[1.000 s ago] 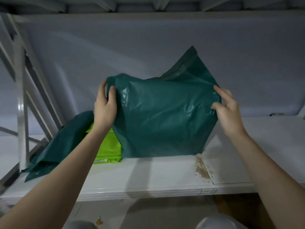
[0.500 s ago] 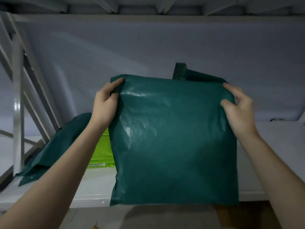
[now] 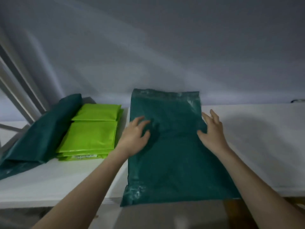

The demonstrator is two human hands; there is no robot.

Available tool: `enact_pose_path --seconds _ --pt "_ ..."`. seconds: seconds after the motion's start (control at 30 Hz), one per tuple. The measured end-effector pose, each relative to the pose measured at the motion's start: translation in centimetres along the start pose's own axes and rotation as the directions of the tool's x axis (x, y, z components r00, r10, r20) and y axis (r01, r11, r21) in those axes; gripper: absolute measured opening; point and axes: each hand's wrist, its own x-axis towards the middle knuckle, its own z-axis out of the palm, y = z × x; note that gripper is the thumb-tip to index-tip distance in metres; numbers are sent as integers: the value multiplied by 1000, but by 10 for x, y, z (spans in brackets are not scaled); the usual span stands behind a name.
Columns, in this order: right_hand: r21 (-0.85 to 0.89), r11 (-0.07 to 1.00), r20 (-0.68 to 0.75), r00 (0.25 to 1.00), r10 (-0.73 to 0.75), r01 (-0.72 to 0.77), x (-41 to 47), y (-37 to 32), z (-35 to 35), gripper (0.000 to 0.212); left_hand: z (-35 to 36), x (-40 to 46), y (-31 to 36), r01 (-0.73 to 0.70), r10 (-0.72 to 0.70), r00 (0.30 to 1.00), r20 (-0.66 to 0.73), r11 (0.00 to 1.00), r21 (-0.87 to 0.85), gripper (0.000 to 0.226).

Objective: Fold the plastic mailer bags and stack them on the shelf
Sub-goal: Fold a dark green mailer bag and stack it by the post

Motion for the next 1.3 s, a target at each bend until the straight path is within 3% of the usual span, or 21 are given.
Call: enact_pose_path --seconds 0.1,0.2,0.33,0.43,0.53,0.67,0.9,1.03,1.13,1.2,1.3 --pt "-38 999 -1 1000 -27 27 -7 -6 11 49 14 -9 7 71 -76 989 129 997 42 46" --pt "-116 993 118 993 -16 30 -19 -14 17 40 22 -16 11 134 -156 976 154 981 141 50" --pt "-287 951 332 943 -9 111 -37 -18 31 52 36 -27 11 184 -215 951 222 971 155 56" --pt "-340 927 373 928 -20 156 -42 -14 41 57 43 -26 3 175 -200 937 287 978 110 65" --pt "-328 938 363 932 18 109 -41 -11 50 58 44 -22 -5 193 -196 932 306 980 40 80" --pt "-312 947 313 949 23 80 -34 -16 61 58 42 -12 -11 268 -228 937 264 954 -131 58" --pt "-266 962 237 972 14 51 -18 -16 71 60 48 4 -23 275 -233 958 167 910 -309 57" --pt "-2 1000 184 983 -4 4 -18 -13 65 63 47 2 -23 282 -268 959 94 860 -426 53" --pt "179 983 140 990 9 -34 -25 -9 55 58 42 -5 -18 230 -250 968 5 884 -407 45" --pt "96 995 143 990 -10 -4 -31 -5 48 56 36 -9 -15 203 -229 973 -21 898 -390 44" --pt "11 999 150 988 -42 41 -39 1 40 56 33 -18 -11 225 -224 973 53 882 -414 47"
